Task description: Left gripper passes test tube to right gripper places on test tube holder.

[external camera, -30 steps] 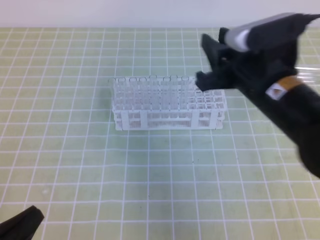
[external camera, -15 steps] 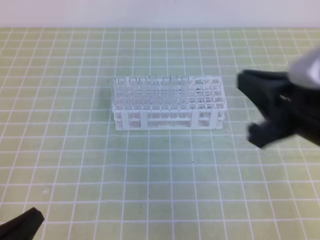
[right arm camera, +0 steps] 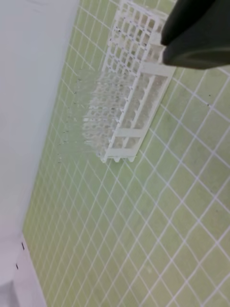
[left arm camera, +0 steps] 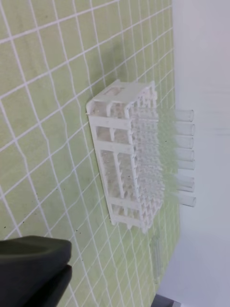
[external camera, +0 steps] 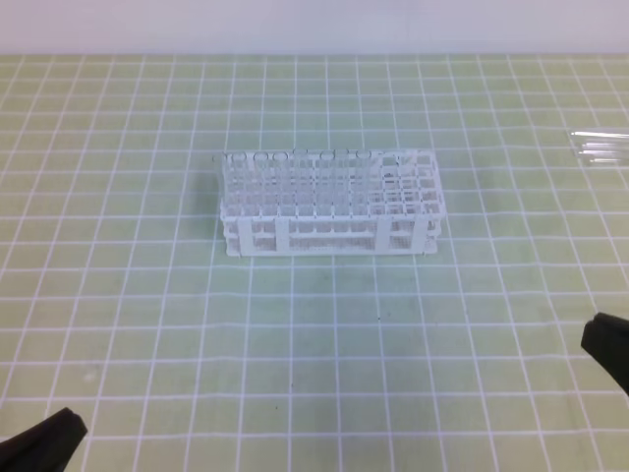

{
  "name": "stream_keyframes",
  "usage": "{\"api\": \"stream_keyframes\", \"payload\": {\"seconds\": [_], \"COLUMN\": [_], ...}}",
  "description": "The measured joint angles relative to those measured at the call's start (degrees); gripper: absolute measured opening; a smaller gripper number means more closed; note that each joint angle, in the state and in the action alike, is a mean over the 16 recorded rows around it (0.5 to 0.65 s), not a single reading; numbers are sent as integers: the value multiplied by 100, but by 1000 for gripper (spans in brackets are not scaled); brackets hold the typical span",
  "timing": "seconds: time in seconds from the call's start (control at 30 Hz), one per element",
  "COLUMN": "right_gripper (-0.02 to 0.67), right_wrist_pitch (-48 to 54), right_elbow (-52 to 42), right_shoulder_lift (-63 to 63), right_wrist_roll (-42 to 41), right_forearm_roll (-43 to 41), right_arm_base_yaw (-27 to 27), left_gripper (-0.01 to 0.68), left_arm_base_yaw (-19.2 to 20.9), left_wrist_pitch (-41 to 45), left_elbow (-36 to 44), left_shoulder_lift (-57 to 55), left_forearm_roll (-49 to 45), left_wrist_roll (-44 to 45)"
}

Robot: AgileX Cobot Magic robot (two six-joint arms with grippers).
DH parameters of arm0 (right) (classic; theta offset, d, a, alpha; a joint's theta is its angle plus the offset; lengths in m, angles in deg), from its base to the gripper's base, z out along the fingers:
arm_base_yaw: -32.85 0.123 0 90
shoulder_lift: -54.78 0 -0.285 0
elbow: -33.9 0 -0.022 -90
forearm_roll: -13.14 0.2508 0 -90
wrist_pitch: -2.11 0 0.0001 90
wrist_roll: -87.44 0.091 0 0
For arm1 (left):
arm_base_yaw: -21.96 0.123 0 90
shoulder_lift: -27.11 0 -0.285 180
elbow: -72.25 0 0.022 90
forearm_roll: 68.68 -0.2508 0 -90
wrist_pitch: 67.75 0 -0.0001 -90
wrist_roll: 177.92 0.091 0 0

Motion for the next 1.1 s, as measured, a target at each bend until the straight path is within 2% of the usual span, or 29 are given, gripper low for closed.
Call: {"api": "stream_keyframes", "payload": {"seconds": [0.27,0.43,0.53,0.9,1.1], "right_gripper": [-14,-14,-14,-15,-15], "right_wrist_pitch": [15,-50,-48,288,375], "right_elbow": [-436,-654,-840,-1708,-2003], "right_shoulder_lift": [352,519,794,2579,3164], "right_wrist_roll": [0,1,1,1,1], "right_forearm_roll": [-178,-309,-323,92,245], "right_arm_base_yaw": [-13,-304,-705,-2736,-3207], "left_gripper": [-2,-2,-2,-2,-2], "left_arm_base_yaw": [0,-1,-2,-3,-3], "left_wrist_pitch": [5,10,21,40,42], "left_elbow": [-14,-21,-34,-55,-62], "left_shoulder_lift": [2,4,8,15,17], "left_forearm_roll": [0,0,0,0,0], "left_wrist_roll": [0,0,0,-1,-1]}}
